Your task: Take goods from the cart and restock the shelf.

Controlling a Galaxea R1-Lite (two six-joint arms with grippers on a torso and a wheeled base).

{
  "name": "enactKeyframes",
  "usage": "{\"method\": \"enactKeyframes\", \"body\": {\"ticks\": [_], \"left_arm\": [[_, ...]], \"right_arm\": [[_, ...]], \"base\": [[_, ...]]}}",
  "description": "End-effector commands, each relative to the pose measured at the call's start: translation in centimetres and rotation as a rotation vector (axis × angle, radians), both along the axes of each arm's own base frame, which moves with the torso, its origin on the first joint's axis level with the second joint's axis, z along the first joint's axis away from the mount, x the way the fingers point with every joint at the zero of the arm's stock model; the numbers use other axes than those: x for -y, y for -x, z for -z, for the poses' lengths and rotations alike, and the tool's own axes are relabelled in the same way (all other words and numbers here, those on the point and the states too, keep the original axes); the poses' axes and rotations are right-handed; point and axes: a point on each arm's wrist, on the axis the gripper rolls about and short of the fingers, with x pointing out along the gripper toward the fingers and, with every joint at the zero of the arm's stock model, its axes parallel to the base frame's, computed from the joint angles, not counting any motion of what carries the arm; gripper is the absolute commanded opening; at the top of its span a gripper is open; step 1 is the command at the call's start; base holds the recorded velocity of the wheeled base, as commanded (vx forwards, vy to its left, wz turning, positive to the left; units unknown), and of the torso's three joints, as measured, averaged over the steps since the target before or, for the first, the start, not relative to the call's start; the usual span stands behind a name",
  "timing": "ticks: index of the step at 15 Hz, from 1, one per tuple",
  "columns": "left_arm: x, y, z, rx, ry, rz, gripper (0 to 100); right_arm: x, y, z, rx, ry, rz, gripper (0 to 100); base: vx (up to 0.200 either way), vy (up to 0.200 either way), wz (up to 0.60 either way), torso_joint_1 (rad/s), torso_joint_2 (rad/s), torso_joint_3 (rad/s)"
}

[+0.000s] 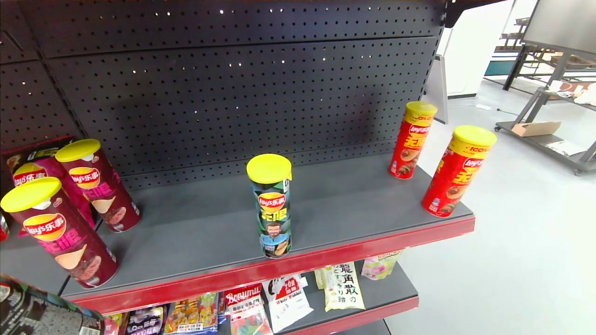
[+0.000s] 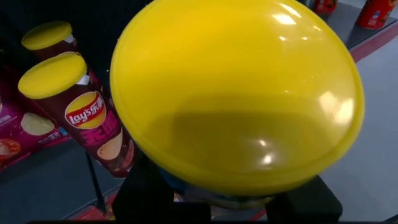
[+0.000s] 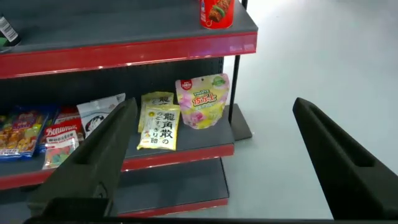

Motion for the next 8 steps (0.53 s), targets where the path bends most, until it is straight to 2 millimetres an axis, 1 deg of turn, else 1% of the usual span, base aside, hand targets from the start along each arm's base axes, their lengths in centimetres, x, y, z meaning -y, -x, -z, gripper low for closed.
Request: {"method": "enactKeyframes", "body": {"ticks": [1, 4, 8], "left_arm": [[0.2, -0.9, 0.0, -0.029, 0.023, -0.002, 0], [0.4, -1.8, -0.1, -0.062, 0.037, 0.007, 0], [0.5, -2.3, -0.3, -0.054, 0.041, 0.043, 0]], "right_arm": [[0.0, 0.0, 0.0, -0.006, -0.002, 0.005, 100], [0.0, 0.0, 0.0, -0.007, -0.004, 0.005, 100], [0.0, 0.0, 0.0, -0.007, -0.001, 0.000, 100]], "base": [[0.000, 0.000, 0.00, 0.000, 0.00, 0.000], [0.000, 0.000, 0.00, 0.000, 0.00, 0.000], [0.000, 0.000, 0.00, 0.000, 0.00, 0.000]]}}
